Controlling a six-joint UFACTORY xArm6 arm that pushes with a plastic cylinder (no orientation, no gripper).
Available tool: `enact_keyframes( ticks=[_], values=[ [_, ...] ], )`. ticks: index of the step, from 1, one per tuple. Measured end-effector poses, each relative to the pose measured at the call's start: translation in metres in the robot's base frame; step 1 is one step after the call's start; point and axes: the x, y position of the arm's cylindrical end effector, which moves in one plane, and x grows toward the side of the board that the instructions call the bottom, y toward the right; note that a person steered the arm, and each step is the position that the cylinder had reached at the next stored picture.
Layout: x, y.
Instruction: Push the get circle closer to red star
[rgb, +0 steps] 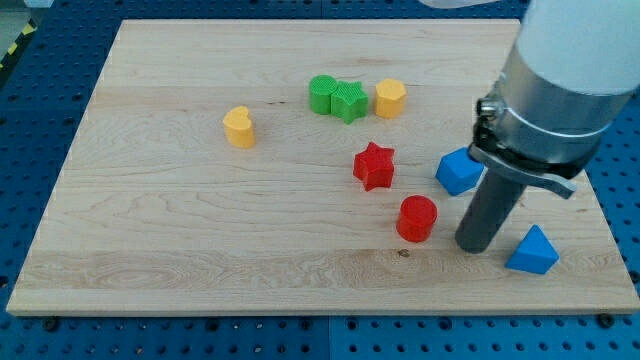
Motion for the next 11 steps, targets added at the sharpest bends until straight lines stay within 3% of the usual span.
enact_keyframes(
  ticks=[2, 6, 11],
  values=[
    [-0.031, -0.037],
    [-0.049, -0.090],
    [-0.034, -0.112]
  ],
)
